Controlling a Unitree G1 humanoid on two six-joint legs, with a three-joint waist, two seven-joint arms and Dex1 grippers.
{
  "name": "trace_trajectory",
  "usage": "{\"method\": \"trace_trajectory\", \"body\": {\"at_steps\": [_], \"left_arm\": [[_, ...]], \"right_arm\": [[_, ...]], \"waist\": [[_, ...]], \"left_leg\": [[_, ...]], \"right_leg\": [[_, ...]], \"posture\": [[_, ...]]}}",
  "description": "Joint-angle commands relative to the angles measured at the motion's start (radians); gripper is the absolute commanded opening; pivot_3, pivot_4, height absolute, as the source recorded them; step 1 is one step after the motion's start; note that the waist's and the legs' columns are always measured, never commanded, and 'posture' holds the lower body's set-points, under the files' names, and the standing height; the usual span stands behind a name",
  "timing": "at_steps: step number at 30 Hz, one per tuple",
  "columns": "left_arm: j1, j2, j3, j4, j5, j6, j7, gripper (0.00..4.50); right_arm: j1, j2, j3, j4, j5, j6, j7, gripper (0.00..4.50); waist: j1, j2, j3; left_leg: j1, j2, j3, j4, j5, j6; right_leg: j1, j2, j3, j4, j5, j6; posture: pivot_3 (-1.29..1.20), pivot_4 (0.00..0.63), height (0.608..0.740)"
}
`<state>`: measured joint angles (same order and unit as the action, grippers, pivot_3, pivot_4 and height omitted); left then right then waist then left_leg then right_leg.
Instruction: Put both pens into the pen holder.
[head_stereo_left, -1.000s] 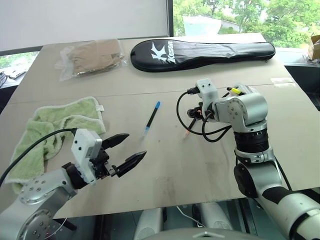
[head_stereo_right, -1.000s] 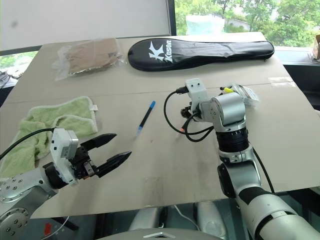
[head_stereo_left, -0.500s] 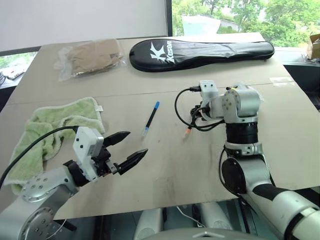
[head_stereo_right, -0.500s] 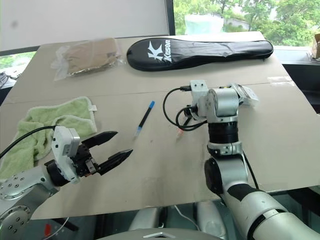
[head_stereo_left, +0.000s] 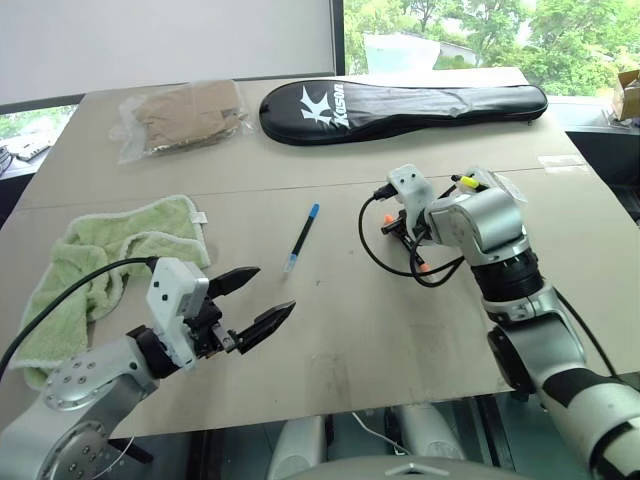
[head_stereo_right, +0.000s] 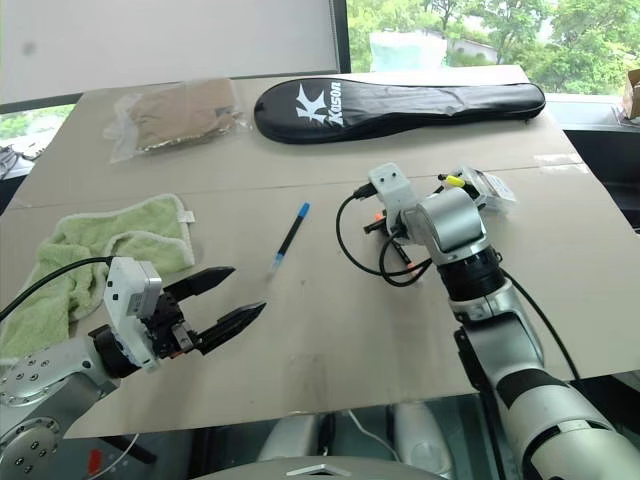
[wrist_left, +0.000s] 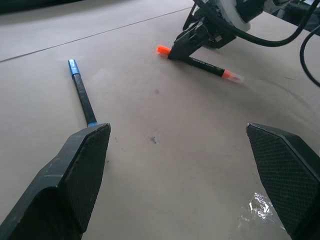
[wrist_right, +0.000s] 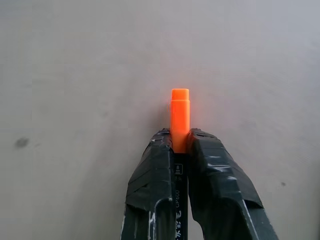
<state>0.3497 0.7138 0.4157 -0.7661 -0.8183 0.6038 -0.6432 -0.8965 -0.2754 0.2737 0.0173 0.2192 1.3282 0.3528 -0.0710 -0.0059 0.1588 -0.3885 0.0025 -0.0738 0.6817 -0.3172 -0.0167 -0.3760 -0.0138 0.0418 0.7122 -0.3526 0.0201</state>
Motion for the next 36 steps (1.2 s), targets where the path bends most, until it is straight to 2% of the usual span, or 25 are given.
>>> {"method": "trace_trajectory", "body": {"at_steps": [1,4,7,10,13,15,17,24,29,36], "left_arm": [[0.005,-0.005,0.012,-0.036,-0.005,-0.014,0.010,4.50],[0.002,-0.006,0.010,-0.036,-0.006,-0.014,0.017,4.50],[-0.009,-0.006,0.005,-0.033,-0.006,-0.014,0.022,4.50],[-0.042,-0.012,-0.010,-0.023,0.016,-0.024,0.039,4.50],[-0.094,-0.067,-0.018,-0.010,-0.040,-0.066,0.026,4.50],[-0.125,-0.053,-0.023,0.001,-0.107,-0.049,-0.029,4.50],[-0.148,-0.035,-0.023,0.010,-0.158,-0.037,-0.069,4.50],[-0.227,0.020,-0.050,0.023,-0.166,-0.029,-0.103,4.50],[-0.196,0.022,-0.047,0.012,-0.140,-0.039,-0.108,4.50],[-0.170,0.013,-0.050,-0.013,-0.166,-0.051,-0.117,4.50]], "right_arm": [[0.037,-0.032,-0.079,-0.178,0.104,-0.177,0.154,0.01],[0.073,0.002,-0.262,-0.293,0.297,-0.244,0.277,0.01],[0.067,0.047,-0.461,-0.319,0.438,-0.271,0.260,0.01],[0.077,0.008,-0.573,-0.314,0.475,-0.348,0.247,0.01],[0.144,-0.099,-0.549,-0.295,0.387,-0.526,0.329,0.01],[0.186,-0.144,-0.520,-0.248,0.334,-0.639,0.385,0.01],[0.207,-0.169,-0.495,-0.195,0.309,-0.722,0.428,0.01],[0.180,-0.199,-0.411,-0.003,0.217,-0.969,0.541,0.01],[0.102,-0.235,-0.438,0.058,0.261,-0.961,0.568,0.01],[0.110,-0.328,-0.456,0.073,0.272,-0.963,0.629,0.01]], "waist": [[0.002,0.000,0.000],[0.000,0.000,0.001],[0.003,0.000,0.001],[0.016,0.000,0.001],[0.025,0.000,0.001],[0.027,0.000,0.001],[0.025,0.001,0.001],[0.020,0.001,0.001],[0.018,0.002,0.002],[0.030,0.002,0.002]], "left_leg": [[-0.001,0.000,0.000,0.000,0.000,0.000],[-0.005,0.000,-0.001,0.001,0.000,0.000],[-0.006,0.000,-0.002,0.001,0.000,0.000],[-0.006,0.000,-0.002,0.002,0.000,0.000],[-0.006,-0.001,-0.002,0.002,0.000,0.000],[-0.006,0.000,-0.002,0.002,0.000,0.000],[-0.005,0.001,0.000,0.002,0.000,0.000],[-0.005,0.001,0.001,0.003,0.000,0.000],[-0.005,0.001,0.001,0.004,0.000,0.000],[-0.006,0.001,0.000,0.004,0.000,0.000]], "right_leg": [[-0.001,0.000,0.000,0.000,0.000,0.000],[-0.004,0.000,-0.001,0.000,0.000,0.000],[-0.004,0.000,-0.002,-0.001,0.000,0.000],[-0.002,-0.001,-0.003,-0.001,0.000,0.000],[-0.002,-0.001,-0.003,-0.001,0.000,0.000],[-0.002,-0.001,-0.004,-0.001,0.000,0.000],[-0.002,0.000,-0.002,0.000,0.000,0.000],[-0.002,0.000,-0.001,0.000,0.000,0.000],[-0.002,0.000,-0.001,0.000,0.000,0.000],[-0.001,0.000,-0.002,0.000,0.000,0.000]], "posture": [[0.00,0.150,0.740],[0.00,0.150,0.740],[0.00,0.150,0.740],[0.00,0.150,0.740],[0.00,0.150,0.740],[0.00,0.150,0.740],[0.00,0.150,0.740],[0.00,0.150,0.740],[0.00,0.150,0.740],[0.00,0.150,0.740]]}}
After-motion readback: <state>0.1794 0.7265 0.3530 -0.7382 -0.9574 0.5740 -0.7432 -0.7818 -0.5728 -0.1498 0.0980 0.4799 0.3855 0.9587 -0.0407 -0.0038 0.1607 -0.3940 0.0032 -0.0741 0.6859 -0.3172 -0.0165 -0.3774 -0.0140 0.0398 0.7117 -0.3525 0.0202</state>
